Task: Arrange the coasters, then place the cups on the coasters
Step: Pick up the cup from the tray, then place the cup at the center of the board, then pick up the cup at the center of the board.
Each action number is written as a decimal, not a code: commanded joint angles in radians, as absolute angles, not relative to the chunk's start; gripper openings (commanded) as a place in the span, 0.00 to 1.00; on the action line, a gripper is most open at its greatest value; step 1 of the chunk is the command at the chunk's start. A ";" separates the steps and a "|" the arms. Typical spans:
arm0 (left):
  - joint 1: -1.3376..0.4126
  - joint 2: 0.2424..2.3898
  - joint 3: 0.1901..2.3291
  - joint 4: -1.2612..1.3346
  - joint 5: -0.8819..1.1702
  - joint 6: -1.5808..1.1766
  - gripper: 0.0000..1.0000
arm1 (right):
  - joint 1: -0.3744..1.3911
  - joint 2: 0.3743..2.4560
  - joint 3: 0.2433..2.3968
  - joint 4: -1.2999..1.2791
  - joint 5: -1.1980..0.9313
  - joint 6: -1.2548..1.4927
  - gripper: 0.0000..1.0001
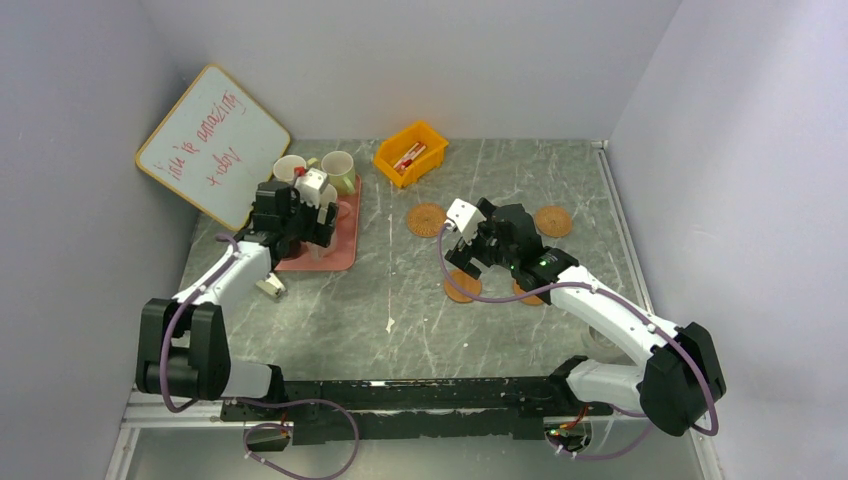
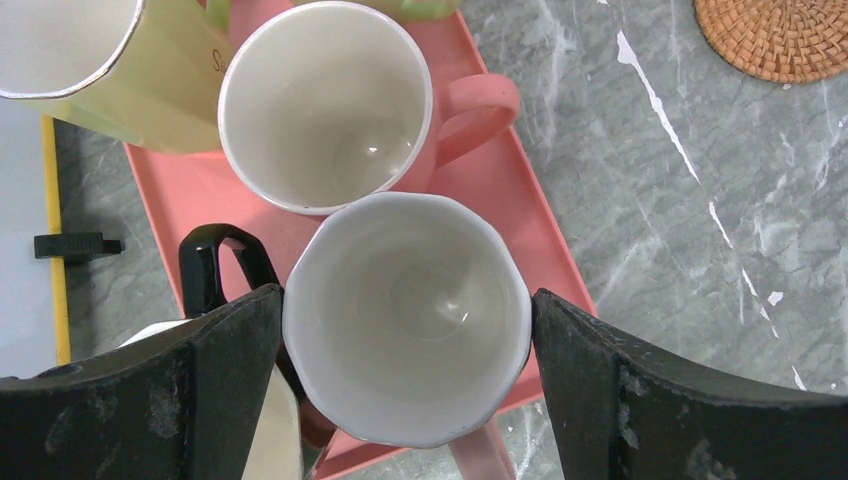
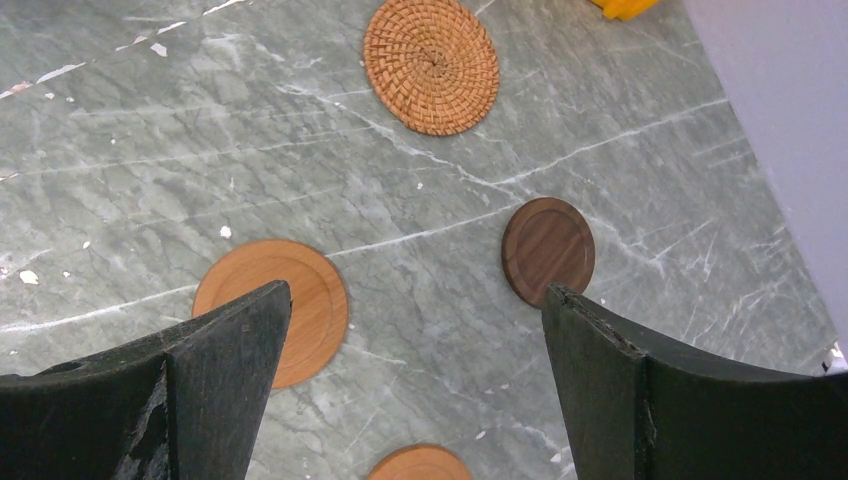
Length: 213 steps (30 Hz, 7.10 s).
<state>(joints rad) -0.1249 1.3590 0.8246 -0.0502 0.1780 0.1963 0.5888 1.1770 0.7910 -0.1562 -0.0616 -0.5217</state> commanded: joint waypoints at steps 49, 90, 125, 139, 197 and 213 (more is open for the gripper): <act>-0.227 1.255 0.920 -0.114 0.297 0.269 0.05 | 0.591 1.168 0.793 -0.124 -0.085 -0.518 1.00; -0.523 1.244 0.882 0.058 0.141 0.136 0.97 | 0.591 1.167 0.790 -0.125 -0.106 -0.520 1.00; -0.007 1.041 0.693 0.120 0.281 0.118 0.97 | 1.232 1.706 1.070 0.431 0.666 -0.471 1.00; -0.005 1.029 0.678 0.138 0.279 0.120 0.97 | 1.222 1.785 1.021 0.555 0.730 -0.466 1.00; -0.004 1.012 0.657 0.156 0.301 0.123 0.97 | 0.930 1.692 1.044 0.162 0.155 -0.138 0.67; -0.005 1.008 0.655 0.158 0.298 0.124 0.97 | 0.904 1.700 1.046 0.150 0.105 -0.124 0.55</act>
<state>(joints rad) -0.0097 1.0306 0.6582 0.1162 0.2752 0.1341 0.9119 1.7069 1.0218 0.1276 0.1238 -0.1383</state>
